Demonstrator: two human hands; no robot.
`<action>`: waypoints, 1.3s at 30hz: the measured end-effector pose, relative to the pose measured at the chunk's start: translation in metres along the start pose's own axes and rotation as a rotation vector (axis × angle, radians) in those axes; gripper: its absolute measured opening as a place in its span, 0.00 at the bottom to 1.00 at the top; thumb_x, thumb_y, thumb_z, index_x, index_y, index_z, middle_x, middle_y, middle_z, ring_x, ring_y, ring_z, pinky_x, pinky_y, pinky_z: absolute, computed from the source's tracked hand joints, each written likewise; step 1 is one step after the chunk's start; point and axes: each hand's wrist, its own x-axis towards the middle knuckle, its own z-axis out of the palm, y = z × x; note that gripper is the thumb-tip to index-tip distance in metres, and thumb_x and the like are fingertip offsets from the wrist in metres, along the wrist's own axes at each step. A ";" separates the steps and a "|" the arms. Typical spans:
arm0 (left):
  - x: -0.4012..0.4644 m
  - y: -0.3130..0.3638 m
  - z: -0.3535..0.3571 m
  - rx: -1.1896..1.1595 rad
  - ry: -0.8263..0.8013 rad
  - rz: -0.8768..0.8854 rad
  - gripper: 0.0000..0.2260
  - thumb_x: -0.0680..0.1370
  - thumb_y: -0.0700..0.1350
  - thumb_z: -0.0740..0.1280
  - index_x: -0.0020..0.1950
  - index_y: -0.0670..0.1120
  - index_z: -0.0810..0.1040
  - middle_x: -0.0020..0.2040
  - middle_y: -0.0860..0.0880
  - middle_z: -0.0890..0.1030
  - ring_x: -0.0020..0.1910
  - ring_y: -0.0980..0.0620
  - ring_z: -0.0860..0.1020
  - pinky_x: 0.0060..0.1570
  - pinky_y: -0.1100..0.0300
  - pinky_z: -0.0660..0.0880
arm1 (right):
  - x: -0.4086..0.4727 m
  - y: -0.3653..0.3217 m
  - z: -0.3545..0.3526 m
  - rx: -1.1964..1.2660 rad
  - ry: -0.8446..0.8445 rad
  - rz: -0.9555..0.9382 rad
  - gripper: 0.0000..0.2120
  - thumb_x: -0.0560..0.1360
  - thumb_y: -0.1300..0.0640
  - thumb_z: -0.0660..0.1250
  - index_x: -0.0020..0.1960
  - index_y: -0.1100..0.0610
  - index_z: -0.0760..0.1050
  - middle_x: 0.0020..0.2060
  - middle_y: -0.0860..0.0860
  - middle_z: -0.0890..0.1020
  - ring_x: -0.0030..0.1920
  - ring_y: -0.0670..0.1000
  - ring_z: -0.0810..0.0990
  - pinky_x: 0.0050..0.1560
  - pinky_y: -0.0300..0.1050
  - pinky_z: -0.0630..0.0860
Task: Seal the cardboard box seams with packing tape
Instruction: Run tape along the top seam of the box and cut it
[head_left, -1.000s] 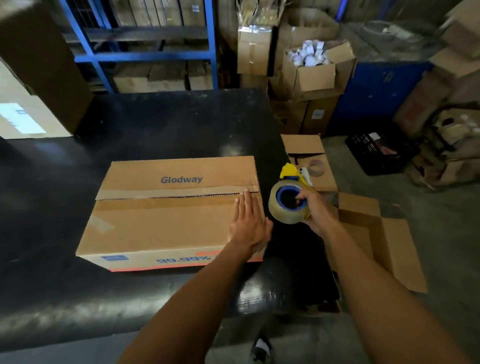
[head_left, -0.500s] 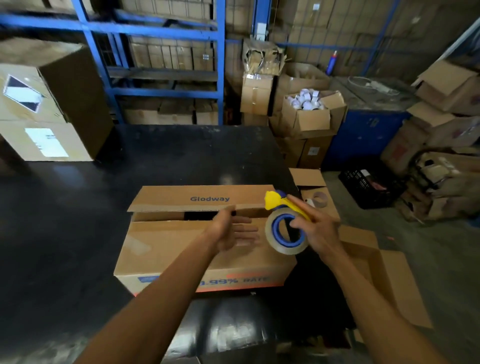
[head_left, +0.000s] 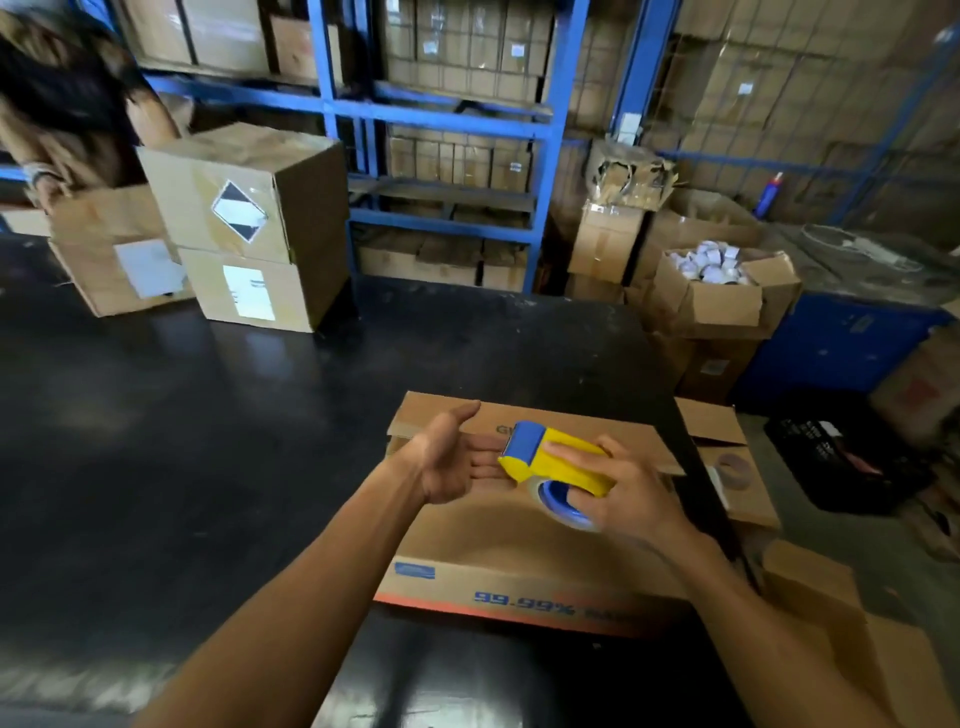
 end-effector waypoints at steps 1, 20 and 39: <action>-0.001 0.003 -0.004 -0.010 0.009 0.011 0.29 0.82 0.59 0.60 0.64 0.33 0.78 0.57 0.34 0.83 0.57 0.37 0.82 0.61 0.43 0.77 | 0.005 0.000 0.004 0.037 0.053 -0.038 0.27 0.70 0.53 0.71 0.68 0.38 0.72 0.48 0.49 0.71 0.43 0.45 0.72 0.39 0.27 0.68; 0.006 0.066 -0.091 0.152 0.747 0.329 0.07 0.79 0.39 0.70 0.44 0.36 0.81 0.34 0.42 0.85 0.32 0.49 0.85 0.31 0.59 0.83 | 0.118 0.033 0.016 0.218 -0.177 -0.049 0.26 0.67 0.49 0.78 0.59 0.29 0.76 0.45 0.49 0.75 0.42 0.49 0.77 0.43 0.42 0.75; 0.067 -0.020 -0.131 0.339 1.044 0.335 0.04 0.75 0.47 0.73 0.41 0.52 0.88 0.42 0.52 0.86 0.45 0.50 0.83 0.53 0.50 0.82 | 0.151 0.038 0.058 -0.256 -0.401 -0.269 0.25 0.67 0.39 0.71 0.61 0.25 0.71 0.37 0.42 0.69 0.38 0.47 0.71 0.33 0.35 0.61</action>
